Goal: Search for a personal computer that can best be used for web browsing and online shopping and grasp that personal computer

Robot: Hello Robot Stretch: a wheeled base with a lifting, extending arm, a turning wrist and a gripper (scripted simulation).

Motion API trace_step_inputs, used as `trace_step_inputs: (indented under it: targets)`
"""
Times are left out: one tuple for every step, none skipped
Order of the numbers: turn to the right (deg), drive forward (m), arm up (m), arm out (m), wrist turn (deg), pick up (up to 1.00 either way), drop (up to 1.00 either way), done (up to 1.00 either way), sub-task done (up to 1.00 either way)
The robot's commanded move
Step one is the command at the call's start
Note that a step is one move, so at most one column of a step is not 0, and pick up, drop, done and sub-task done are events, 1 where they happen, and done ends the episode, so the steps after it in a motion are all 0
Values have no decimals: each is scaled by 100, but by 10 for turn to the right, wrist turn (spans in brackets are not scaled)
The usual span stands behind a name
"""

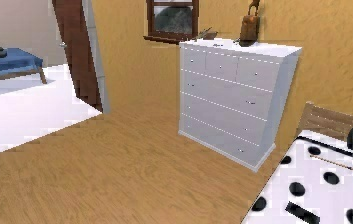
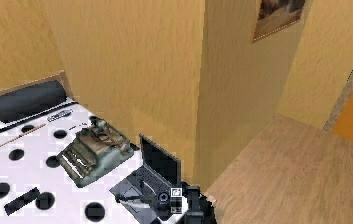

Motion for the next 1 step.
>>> trace_step_inputs:
  targets:
    - [0,0,0,0,90,0,0,0,0]
